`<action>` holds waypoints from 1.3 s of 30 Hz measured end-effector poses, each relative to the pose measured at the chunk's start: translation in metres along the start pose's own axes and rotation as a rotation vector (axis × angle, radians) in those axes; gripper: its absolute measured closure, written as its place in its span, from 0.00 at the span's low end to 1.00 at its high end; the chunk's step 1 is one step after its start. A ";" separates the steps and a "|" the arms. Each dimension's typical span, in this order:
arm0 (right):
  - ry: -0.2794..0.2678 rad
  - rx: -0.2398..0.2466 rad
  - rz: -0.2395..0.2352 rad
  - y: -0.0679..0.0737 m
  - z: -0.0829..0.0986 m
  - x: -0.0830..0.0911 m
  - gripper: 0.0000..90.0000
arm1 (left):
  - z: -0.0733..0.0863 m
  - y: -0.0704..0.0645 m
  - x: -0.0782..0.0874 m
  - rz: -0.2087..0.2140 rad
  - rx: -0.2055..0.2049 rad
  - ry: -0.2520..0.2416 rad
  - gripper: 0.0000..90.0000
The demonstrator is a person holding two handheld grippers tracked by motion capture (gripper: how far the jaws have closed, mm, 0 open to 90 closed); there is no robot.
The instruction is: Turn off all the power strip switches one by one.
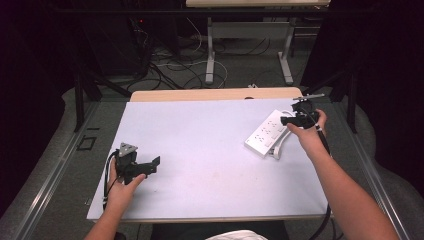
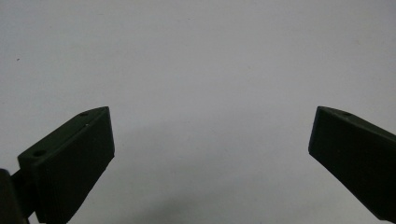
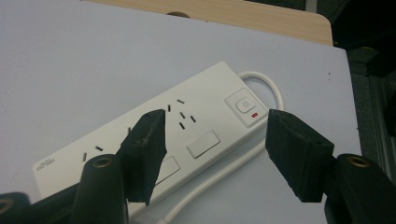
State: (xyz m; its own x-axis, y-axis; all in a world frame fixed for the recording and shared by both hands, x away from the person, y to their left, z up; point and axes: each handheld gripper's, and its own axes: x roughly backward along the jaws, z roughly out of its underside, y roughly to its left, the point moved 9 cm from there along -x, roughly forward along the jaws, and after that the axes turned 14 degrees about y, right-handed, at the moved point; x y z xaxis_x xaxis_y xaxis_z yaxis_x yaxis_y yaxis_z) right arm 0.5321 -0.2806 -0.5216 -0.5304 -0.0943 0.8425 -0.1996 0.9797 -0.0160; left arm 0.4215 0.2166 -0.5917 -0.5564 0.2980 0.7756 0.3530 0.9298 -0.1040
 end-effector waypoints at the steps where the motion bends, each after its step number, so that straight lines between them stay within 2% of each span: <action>1: 0.011 -0.010 -0.010 -0.002 -0.002 -0.001 0.47 | 0.000 0.000 0.000 0.000 0.001 0.001 0.00; 4: 0.017 -0.023 -0.022 -0.004 -0.005 -0.004 0.47 | 0.000 0.000 0.000 0.000 -0.001 0.002 0.00; 8: 0.027 -0.045 -0.003 -0.008 -0.009 -0.007 0.47 | 0.000 0.000 0.000 0.001 -0.001 0.001 0.00; 14: 0.045 -0.048 0.014 -0.015 -0.015 -0.012 0.56 | 0.000 0.000 -0.001 0.002 -0.001 0.001 0.00; 18: 0.051 -0.063 -0.001 -0.018 -0.021 -0.016 0.64 | -0.001 0.000 0.000 -0.001 -0.002 -0.003 0.00; 21: 0.046 -0.065 0.006 -0.021 -0.025 -0.018 0.69 | -0.001 0.000 0.000 -0.002 -0.002 -0.007 0.00; 32: 0.072 -0.063 0.017 -0.023 -0.034 -0.027 0.80 | -0.002 0.000 0.000 -0.002 -0.001 -0.010 0.00; 39: 0.093 -0.071 0.014 -0.027 -0.034 -0.036 0.87 | -0.002 0.001 0.000 -0.001 -0.001 -0.013 0.00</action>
State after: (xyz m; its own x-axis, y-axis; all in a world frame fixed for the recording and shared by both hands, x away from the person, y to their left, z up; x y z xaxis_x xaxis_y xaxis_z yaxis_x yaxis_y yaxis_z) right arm 0.5842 -0.2974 -0.5330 -0.4536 -0.0668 0.8887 -0.1324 0.9912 0.0069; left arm 0.4233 0.2168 -0.5909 -0.5662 0.3001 0.7677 0.3531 0.9299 -0.1031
